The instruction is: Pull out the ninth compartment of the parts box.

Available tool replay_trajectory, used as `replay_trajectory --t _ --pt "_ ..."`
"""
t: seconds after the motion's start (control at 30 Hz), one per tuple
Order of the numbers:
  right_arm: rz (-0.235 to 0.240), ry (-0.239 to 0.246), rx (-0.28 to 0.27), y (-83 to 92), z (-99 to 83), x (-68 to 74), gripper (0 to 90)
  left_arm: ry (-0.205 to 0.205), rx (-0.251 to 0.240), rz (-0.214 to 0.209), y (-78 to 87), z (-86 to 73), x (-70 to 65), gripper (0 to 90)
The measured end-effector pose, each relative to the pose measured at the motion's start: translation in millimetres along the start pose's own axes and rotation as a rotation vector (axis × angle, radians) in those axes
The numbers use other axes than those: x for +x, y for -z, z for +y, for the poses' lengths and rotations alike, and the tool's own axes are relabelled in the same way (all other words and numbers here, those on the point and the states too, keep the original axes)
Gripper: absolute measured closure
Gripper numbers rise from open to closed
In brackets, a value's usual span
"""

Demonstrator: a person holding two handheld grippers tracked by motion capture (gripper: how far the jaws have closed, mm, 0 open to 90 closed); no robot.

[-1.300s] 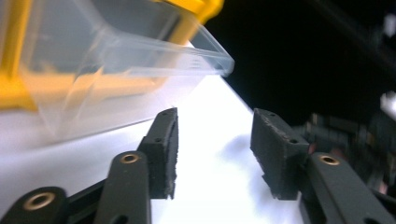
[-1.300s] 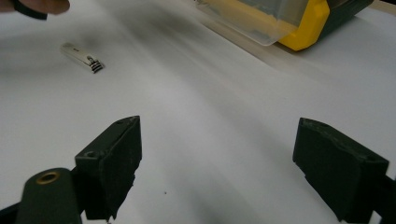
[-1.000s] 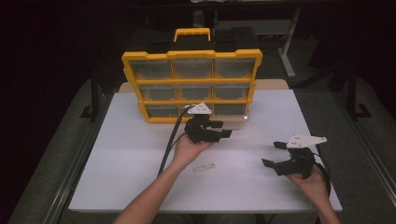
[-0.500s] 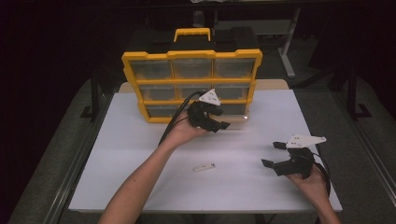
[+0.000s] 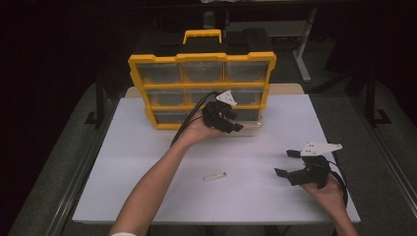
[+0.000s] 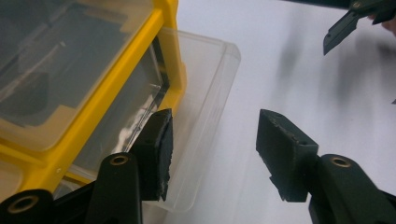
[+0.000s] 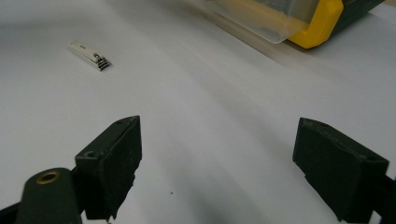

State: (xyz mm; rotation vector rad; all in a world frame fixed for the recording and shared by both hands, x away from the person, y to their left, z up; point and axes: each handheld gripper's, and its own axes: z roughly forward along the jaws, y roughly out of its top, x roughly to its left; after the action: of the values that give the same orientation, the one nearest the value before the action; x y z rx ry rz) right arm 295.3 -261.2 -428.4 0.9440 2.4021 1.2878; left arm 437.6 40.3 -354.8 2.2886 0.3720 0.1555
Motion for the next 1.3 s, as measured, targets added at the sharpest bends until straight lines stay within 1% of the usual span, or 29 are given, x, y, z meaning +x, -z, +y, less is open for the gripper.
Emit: replay_trajectory --t 0.03,0.07,0.1,0.13,0.17,0.2,0.3,0.33,0.47,0.57,0.6,0.63,0.67,0.7,0.73,0.8,0.87,0.97,1.03,1.1,1.23,1.3 --pt "0.002 0.002 0.0 -0.2 0.1 -0.2 14.7 -0.002 0.007 -0.007 -1.6 -0.6 1.2 47.5" --pt "0.002 0.002 0.0 -0.2 0.1 -0.2 14.7 -0.008 0.015 -0.003 -2.8 -1.2 2.3 47.5" --pt "0.002 0.0 0.0 -0.1 0.1 -0.2 14.7 0.002 0.014 -0.007 -4.3 -2.0 2.7 47.9" --pt "0.002 0.0 -0.001 0.0 0.0 -0.2 14.7 -0.002 0.022 -0.014 -5.1 -2.4 4.1 48.1" --pt "0.003 -0.002 -0.001 0.1 -0.1 -0.1 14.7 -0.003 0.028 -0.013 -6.6 -2.9 4.9 48.4" --pt "0.004 -0.001 -0.002 0.1 -0.2 -0.4 14.7 0.01 0.023 -0.011 -8.6 -3.7 4.4 48.8" --pt "0.004 -0.005 -0.002 -0.1 -0.1 -0.6 14.7 0.004 0.031 -0.018 -11.4 -5.1 6.8 52.7" --pt "0.005 -0.004 -0.001 -0.2 -0.2 -0.6 14.7 0.012 0.029 -0.024 -12.3 -5.7 7.2 54.0" --pt "0.007 -0.002 0.001 -0.1 -0.2 -0.3 14.7 0.003 0.041 -0.025 -14.1 -6.5 9.6 57.0" --pt "0.009 -0.003 -0.002 0.7 -0.3 -0.1 14.7 0.003 0.038 -0.028 -14.5 -6.7 9.8 59.6" --pt "0.01 -0.002 -0.005 0.5 -0.3 -0.8 14.7 -0.008 0.04 -0.031 -14.7 -7.0 10.3 61.9" --pt "0.01 -0.003 -0.004 0.4 -0.4 -1.3 14.7 0.002 0.041 -0.032 -14.7 -7.0 9.7 62.2" --pt "0.011 -0.004 -0.003 0.3 -0.4 -1.4 14.7 0.002 0.045 -0.031 -14.3 -7.1 9.8 62.6" --pt "0.01 -0.004 -0.002 0.1 -0.4 -1.2 14.7 0.011 0.038 -0.029 -14.5 -7.3 9.1 62.6" --pt "0.009 -0.004 -0.002 0.0 -0.3 -0.7 14.7 0.01 0.036 -0.03 -14.1 -7.5 8.8 63.4" --pt "0.012 -0.002 0.002 0.2 -0.1 -0.2 14.7 0.004 0.037 -0.048 -13.1 -8.0 9.2 66.4" --pt "0.013 -0.003 0.003 0.3 -0.1 0.3 14.7 -0.006 0.037 -0.047 -12.6 -8.1 8.8 66.8" --pt "0.016 -0.009 0.003 0.3 -0.4 -0.2 14.7 -0.002 0.033 -0.083 -11.3 -8.5 8.2 69.0" --pt "0.016 -0.008 0.003 0.1 -0.5 -0.4 14.7 -0.012 0.04 -0.077 -10.6 -8.5 6.4 69.0" --pt "0.015 -0.008 0.002 -0.3 -0.6 -0.1 14.7 -0.012 0.046 -0.091 -9.5 -8.5 5.9 69.4" --pt "0.016 -0.002 0.002 -0.8 -0.5 0.4 14.7 -0.028 0.052 -0.117 -7.9 -8.7 3.8 71.0" --pt "0.018 -0.003 0.0 -0.9 -0.5 0.3 14.7 -0.034 0.057 -0.122 -7.2 -8.7 2.7 71.6"
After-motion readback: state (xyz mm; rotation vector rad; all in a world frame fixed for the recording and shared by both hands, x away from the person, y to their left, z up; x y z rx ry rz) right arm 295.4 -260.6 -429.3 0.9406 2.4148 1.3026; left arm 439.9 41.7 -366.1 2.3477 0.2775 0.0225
